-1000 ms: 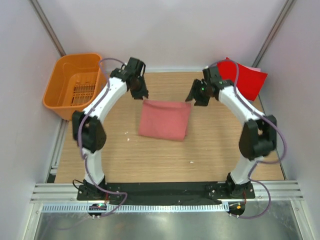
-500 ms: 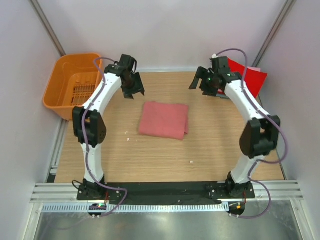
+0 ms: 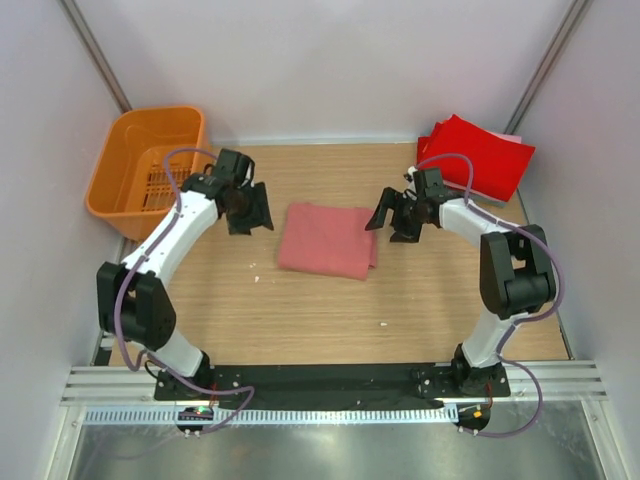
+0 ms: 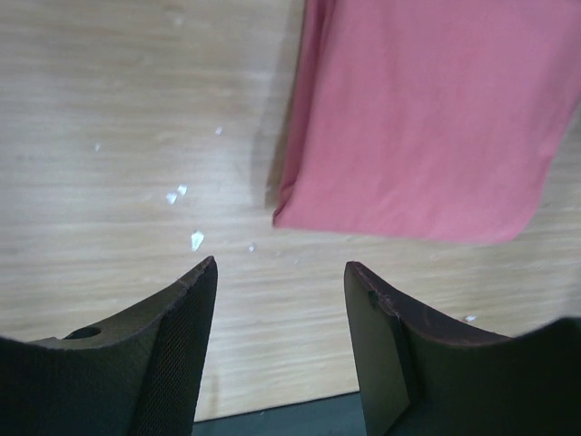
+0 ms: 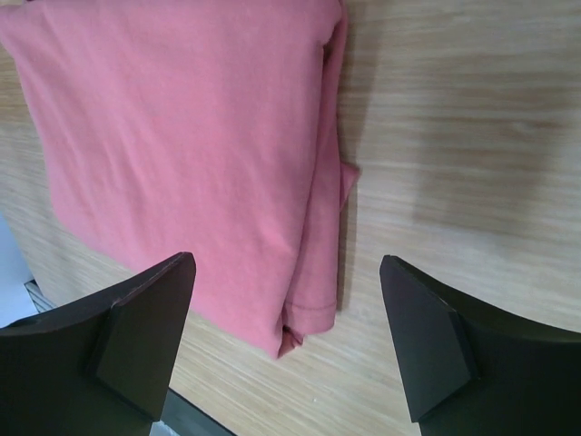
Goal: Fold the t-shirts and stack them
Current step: Fold the tshirt, then neatly place the folded tshirt to the corner
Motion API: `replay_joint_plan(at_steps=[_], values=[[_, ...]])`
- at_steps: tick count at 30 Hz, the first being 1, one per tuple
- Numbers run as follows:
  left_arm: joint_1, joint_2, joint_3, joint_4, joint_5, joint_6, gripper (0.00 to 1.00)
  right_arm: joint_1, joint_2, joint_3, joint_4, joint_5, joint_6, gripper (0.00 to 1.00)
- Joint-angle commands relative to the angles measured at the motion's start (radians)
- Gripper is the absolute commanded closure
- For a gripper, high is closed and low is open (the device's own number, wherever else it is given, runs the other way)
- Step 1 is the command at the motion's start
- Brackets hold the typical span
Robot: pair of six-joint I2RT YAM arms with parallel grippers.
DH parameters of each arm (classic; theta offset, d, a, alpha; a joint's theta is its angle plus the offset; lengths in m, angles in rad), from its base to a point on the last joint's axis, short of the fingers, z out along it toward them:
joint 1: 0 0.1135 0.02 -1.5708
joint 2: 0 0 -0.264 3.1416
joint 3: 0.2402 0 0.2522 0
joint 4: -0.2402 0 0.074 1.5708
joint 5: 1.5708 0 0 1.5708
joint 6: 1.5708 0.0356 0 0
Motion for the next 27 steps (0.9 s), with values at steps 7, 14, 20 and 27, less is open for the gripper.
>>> replay_joint_plan(at_steps=[7,14,20,27], values=[[-0.001,-0.281,-0.127,-0.058,-0.132,0.09,0.41,0.012,0.154,0.013,0.211,-0.057,0.084,0.12],[0.0,-0.401,-0.21,-0.074,-0.194,0.102,0.41,0.136,0.266,-0.065,0.429,-0.094,0.251,0.15],[0.0,-0.477,-0.285,-0.066,-0.252,0.084,0.4,0.175,0.317,-0.248,0.821,-0.154,0.475,0.6],[0.0,-0.576,-0.388,-0.023,-0.274,0.053,0.4,0.17,0.285,-0.305,1.032,-0.198,0.568,0.99]])
